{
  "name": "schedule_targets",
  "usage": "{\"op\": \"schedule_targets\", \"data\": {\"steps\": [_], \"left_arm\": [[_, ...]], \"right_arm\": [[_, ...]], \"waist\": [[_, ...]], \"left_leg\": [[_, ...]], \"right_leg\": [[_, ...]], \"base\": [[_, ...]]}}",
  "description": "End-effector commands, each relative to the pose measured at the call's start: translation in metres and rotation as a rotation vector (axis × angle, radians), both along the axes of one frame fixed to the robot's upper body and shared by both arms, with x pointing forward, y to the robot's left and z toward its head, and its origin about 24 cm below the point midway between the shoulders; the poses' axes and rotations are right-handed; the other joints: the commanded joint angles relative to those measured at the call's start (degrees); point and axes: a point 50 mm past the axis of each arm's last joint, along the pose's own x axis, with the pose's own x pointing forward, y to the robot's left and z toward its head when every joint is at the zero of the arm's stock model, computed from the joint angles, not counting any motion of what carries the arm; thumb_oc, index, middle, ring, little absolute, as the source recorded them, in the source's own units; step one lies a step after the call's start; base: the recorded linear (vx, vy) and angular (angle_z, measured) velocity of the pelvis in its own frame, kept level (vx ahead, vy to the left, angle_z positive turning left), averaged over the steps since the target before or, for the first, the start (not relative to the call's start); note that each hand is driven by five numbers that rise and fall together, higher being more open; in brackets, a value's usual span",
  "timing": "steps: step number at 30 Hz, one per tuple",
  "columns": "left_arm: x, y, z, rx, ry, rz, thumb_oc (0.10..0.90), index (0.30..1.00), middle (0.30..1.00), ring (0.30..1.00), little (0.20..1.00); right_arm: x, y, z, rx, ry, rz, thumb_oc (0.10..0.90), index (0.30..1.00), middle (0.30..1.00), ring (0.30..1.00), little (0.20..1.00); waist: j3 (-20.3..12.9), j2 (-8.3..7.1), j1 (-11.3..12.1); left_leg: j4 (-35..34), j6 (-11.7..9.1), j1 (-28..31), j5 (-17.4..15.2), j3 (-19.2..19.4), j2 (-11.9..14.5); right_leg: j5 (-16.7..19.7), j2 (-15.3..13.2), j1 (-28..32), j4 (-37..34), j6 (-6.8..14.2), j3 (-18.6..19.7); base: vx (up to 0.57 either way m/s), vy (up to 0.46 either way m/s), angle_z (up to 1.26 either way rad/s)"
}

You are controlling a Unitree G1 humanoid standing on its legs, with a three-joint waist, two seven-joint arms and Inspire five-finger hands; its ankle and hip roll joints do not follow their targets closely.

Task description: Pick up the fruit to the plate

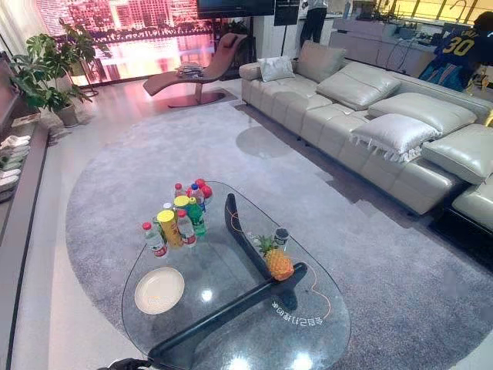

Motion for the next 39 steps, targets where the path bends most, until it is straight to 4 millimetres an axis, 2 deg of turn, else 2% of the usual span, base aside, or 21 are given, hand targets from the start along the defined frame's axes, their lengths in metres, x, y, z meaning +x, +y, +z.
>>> {"op": "schedule_targets", "data": {"steps": [1,11,27,39], "left_arm": [[0.009,-0.014,-0.002,-0.053,0.025,0.004,0.800,0.900,0.900,0.900,0.900],[0.015,-0.014,-0.001,-0.064,0.017,0.009,0.800,0.900,0.900,0.900,0.900],[0.012,-0.016,-0.002,-0.063,0.019,-0.004,0.800,0.900,0.900,0.900,0.900],[0.010,-0.008,-0.001,-0.044,0.017,0.027,0.800,0.900,0.900,0.900,0.900]], "right_arm": [[0.014,-0.004,0.004,-0.035,-0.009,-0.040,0.800,0.900,0.900,0.900,0.900],[0.019,-0.007,0.006,-0.036,-0.014,-0.030,0.800,0.900,0.900,0.900,0.900],[0.019,-0.006,0.005,-0.041,-0.016,-0.026,0.800,0.900,0.900,0.900,0.900],[0.014,-0.014,0.007,-0.059,-0.002,-0.046,0.800,0.900,0.900,0.900,0.900]], "waist": [[2.13,0.96,0.82],[2.43,1.14,0.70],[2.34,1.22,0.89],[2.62,1.27,1.07]], "left_leg": [[0.35,-3.11,2.37,-1.31,0.81,6.08],[0.35,-3.01,2.57,-1.50,0.83,6.01],[0.35,-3.12,2.18,-1.22,0.65,6.02],[0.35,-3.07,1.72,-1.05,0.32,5.75]], "right_leg": [[6.14,-4.23,-2.62,-0.07,2.42,-3.13],[6.03,-4.18,-2.60,-0.07,2.38,-2.96],[6.16,-4.26,-2.75,-0.07,2.40,-3.25],[6.12,-4.08,-2.88,-0.07,2.32,-3.33]], "base": [[-0.08,0.019,-0.43],[0.00,0.000,0.00],[0.00,0.000,0.00],[0.01,-0.002,0.00]]}}
